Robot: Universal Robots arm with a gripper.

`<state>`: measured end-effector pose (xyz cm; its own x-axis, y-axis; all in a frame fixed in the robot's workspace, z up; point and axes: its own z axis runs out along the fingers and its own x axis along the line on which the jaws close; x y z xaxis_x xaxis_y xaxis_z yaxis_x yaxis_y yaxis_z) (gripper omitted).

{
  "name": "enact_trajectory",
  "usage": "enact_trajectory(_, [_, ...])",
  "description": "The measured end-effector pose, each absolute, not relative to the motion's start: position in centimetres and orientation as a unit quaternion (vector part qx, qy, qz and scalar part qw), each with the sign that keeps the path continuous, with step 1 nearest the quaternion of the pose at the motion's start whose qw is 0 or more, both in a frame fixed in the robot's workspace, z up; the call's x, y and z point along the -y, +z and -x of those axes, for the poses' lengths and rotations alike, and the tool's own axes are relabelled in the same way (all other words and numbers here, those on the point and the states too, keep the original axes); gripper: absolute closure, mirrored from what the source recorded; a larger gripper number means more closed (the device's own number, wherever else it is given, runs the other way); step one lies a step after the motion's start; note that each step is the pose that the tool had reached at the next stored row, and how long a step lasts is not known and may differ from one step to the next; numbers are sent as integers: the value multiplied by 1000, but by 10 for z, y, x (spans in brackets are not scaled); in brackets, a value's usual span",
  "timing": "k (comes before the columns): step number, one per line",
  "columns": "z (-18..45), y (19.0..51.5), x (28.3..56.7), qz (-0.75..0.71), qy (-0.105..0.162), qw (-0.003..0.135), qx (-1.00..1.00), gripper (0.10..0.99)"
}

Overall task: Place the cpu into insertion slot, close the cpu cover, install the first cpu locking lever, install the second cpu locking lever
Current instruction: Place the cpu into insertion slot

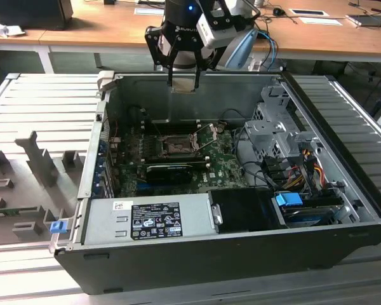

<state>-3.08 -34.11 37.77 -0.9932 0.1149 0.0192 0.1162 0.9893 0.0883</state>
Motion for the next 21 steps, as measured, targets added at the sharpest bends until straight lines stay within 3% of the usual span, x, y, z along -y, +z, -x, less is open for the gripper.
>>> enact_trajectory(21, [31,378,341,79,-45,6,996,557])
